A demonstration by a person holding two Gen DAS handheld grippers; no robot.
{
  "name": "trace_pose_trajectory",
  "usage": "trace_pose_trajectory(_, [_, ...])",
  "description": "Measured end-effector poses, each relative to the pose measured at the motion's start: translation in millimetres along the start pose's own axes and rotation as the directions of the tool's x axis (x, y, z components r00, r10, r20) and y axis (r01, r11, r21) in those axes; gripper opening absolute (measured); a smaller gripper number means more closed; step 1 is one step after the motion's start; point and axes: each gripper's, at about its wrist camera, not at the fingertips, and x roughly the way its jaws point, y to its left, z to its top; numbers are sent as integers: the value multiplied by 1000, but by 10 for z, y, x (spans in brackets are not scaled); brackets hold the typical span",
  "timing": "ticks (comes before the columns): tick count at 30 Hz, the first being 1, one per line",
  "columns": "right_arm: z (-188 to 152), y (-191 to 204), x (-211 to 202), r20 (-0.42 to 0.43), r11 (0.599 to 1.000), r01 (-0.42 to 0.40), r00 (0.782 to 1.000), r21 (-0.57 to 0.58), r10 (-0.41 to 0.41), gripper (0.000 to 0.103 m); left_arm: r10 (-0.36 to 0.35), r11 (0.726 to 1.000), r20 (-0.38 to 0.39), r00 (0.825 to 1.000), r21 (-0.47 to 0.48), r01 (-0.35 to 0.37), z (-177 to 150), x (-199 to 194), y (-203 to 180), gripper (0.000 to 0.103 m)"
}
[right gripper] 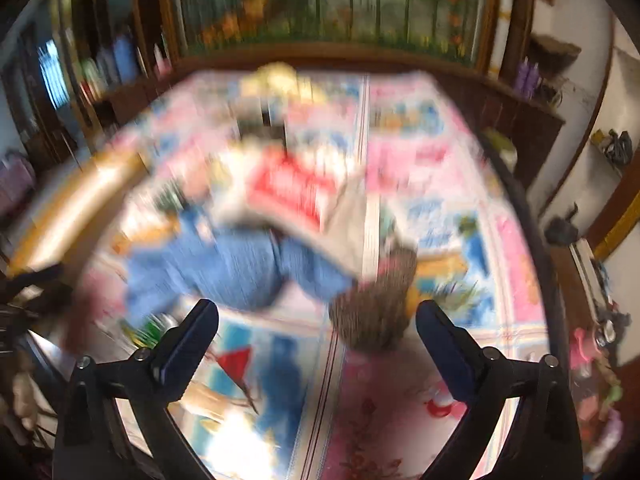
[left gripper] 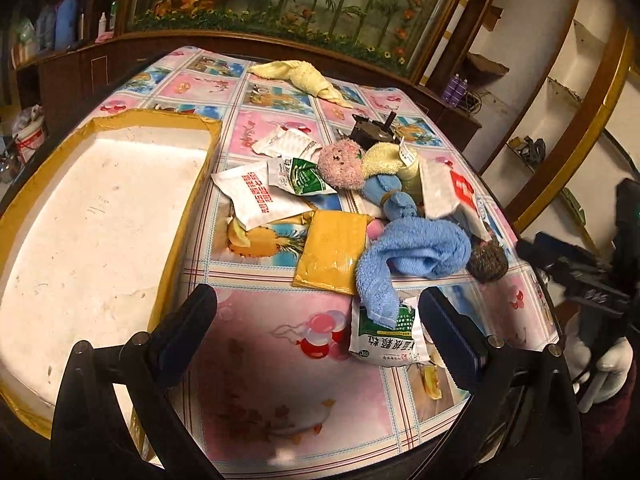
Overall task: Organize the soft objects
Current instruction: 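Grasp the brown knit sock toy with the right tool while the left tool grasps the blue towel, then carry both items into the white box and open both tools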
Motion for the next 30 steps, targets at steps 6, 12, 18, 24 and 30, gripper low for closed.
trace_pose_trajectory(6, [68, -690, -352, 117, 987, 72, 989, 145, -89, 98, -10, 992, 58, 998, 129, 2, 56, -126, -268, 102])
trace_pose_trajectory(12, [-112, -841, 125, -63, 980, 26, 998, 195, -14, 85, 6, 954, -1, 1000, 301, -5, 113, 162, -696, 102])
trace_pose_trajectory(18, [-142, -553, 380, -119, 985, -65, 989, 159, 84, 74, 10, 859, -25, 1000, 512, 4, 263, 578, -1159, 102])
trace_pose_trajectory(24, [-170, -548, 609, -174, 982, -78, 979, 172, 108, 73, 48, 797, -85, 995, 603, 13, 264, 1030, -1314, 97])
trace_pose_trajectory(30, [-191, -536, 692, -180, 979, -89, 976, 181, 122, 53, 6, 853, -274, 962, 504, 138, 222, 1320, -1248, 42])
